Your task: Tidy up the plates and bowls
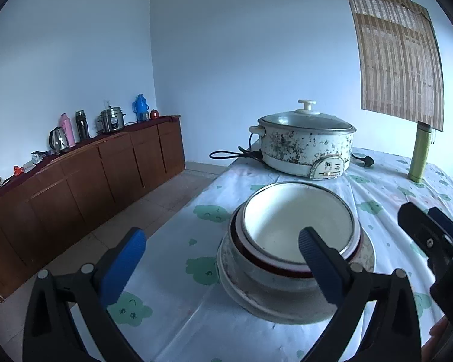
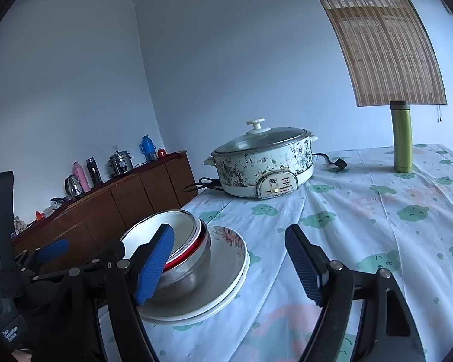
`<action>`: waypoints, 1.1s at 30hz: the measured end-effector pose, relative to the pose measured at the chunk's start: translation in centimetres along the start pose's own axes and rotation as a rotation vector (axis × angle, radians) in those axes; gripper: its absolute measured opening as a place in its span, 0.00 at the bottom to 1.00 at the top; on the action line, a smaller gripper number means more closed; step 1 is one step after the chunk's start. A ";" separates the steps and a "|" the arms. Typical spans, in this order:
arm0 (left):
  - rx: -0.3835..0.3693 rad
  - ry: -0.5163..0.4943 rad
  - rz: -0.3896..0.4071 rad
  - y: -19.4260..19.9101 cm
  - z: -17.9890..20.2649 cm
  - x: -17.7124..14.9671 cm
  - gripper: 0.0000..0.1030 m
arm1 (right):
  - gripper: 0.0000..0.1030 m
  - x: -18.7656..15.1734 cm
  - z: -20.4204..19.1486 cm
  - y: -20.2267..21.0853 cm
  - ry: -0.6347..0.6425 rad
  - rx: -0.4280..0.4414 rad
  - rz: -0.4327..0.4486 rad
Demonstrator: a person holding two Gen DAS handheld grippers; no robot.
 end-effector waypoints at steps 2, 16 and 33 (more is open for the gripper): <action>-0.005 -0.008 0.008 0.3 0.2 -0.1 1.00 | 0.76 -0.1 -0.2 0.3 0.005 0.004 0.002; -0.014 -0.002 0.032 1.9 0.4 -1.1 1.00 | 0.76 -0.6 -0.9 2.3 0.055 0.010 0.056; -0.012 -0.002 0.109 4.2 0.1 -1.0 1.00 | 0.76 -0.9 -1.5 4.7 0.072 0.029 0.088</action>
Point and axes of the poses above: each gripper's, at about its wrist camera, not at the fingertips, and y roughly against the way its jaws point, z to its right, x to its top, the point moved 9 cm from there along -y, roughly the way its jaws point, and after that the axes turned 4 degrees about -x, right-handed, at the moved point
